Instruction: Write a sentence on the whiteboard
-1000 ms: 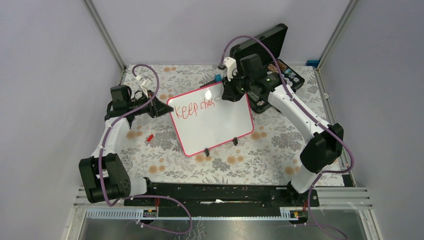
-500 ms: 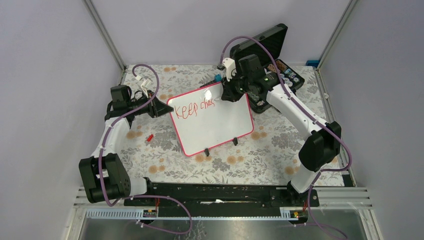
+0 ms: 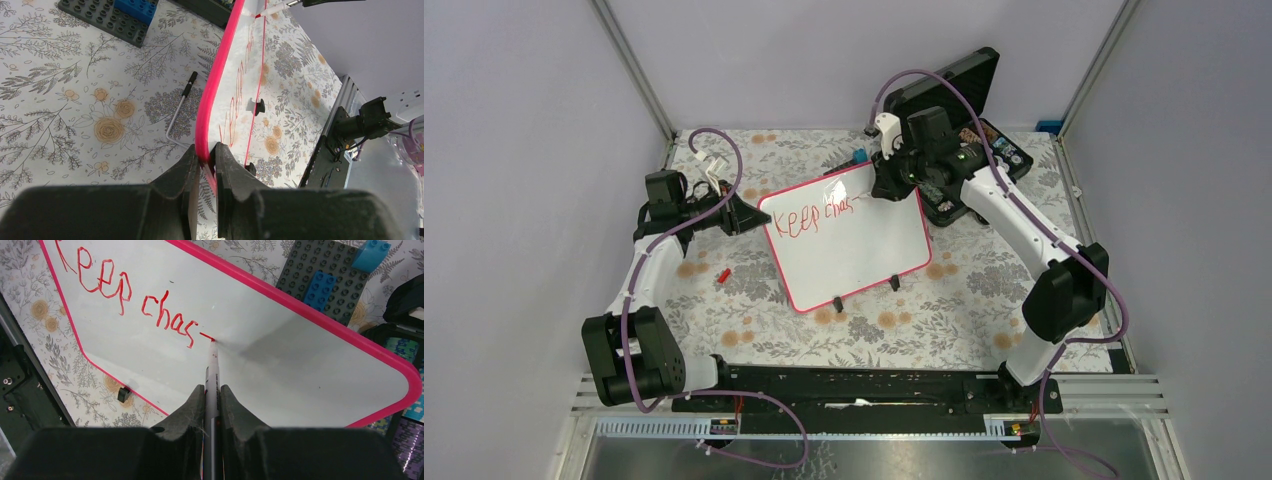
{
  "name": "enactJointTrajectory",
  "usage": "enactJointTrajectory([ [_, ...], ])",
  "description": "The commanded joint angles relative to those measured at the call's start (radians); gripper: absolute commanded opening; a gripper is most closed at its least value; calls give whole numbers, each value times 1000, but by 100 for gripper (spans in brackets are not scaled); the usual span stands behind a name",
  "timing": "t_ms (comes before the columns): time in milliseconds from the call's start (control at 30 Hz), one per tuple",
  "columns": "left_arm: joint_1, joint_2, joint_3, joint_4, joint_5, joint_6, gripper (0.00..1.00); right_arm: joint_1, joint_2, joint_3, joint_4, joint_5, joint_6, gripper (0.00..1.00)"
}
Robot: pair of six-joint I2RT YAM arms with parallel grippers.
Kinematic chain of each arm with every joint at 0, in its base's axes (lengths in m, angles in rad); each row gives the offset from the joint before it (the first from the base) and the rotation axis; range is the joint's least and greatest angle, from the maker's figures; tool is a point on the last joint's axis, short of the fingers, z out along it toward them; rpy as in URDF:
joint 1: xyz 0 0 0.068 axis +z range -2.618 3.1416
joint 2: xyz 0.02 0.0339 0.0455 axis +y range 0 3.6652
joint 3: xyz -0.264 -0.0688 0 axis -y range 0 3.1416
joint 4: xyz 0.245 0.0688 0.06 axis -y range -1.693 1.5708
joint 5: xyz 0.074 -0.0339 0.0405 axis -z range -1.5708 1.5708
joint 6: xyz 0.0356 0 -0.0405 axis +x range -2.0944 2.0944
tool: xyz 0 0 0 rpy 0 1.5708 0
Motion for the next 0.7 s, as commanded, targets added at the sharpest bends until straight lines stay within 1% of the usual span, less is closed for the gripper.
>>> enactJointTrajectory([
  [0,-17,-12,14,29,-6,61,0,-13,-27,3,17,14,-21,0],
  [333,-18,-10,14,29,-5,66,0,4,-16,0,9,-17,-18,0],
  [667,-18,-8,17,28,-1,64,0,12,-38,-41,9,-23,-23,0],
])
